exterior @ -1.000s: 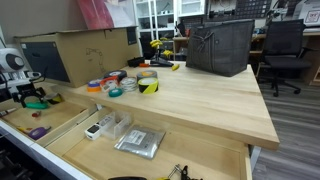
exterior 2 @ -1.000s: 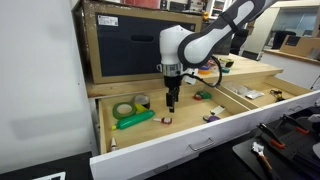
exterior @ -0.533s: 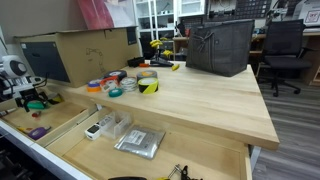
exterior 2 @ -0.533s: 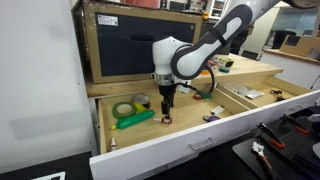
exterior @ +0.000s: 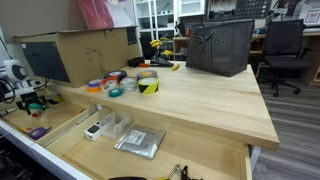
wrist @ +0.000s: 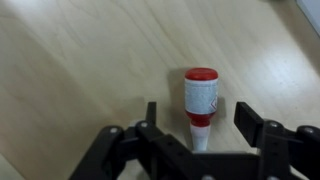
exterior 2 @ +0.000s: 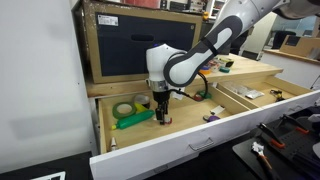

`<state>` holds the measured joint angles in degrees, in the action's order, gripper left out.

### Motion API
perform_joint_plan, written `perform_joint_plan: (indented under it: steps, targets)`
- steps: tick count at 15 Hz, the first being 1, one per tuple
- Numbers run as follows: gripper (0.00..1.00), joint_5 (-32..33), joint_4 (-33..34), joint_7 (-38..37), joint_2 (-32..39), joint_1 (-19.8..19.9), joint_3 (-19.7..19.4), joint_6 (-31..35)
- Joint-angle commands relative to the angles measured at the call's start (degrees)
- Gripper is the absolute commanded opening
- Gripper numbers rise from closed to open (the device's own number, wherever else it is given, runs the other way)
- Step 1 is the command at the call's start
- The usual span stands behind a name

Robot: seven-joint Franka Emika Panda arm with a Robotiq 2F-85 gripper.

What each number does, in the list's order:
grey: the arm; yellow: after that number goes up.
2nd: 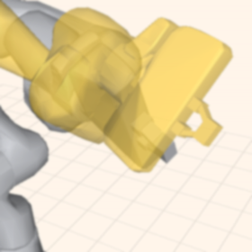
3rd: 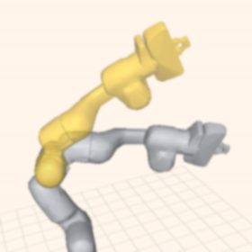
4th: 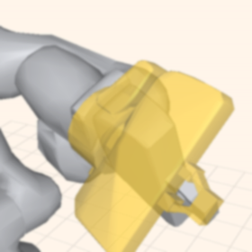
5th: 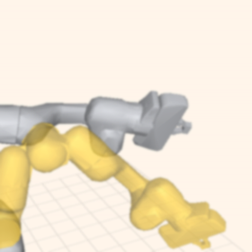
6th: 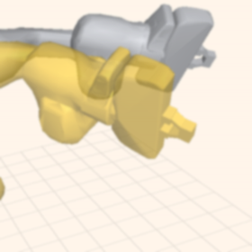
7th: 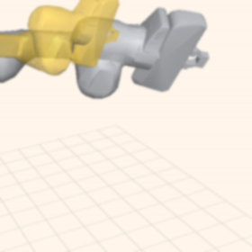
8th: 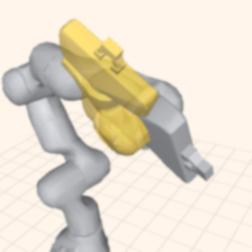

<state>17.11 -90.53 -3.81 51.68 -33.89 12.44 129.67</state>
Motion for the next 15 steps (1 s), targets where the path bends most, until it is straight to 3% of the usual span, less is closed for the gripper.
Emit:
perform_joint_plan:
  steps: [1,4,7,11,15]
  targets:
    - [0.5,-1.06,3.71,1.24,1.97,-0.97,-0.17,-2.56]
    - [0.27,-1.49,4.96,1.44,2.62,-1.11,-0.18,-4.24]
    - [0.06,-3.91,4.89,2.03,0.48,0.18,0.63,-12.03]
    - [0.07,-4.89,4.31,4.45,-3.0,2.61,0.3,-21.82]
    - [0.07,-2.93,0.71,7.43,-8.2,5.86,0.13,-26.48]
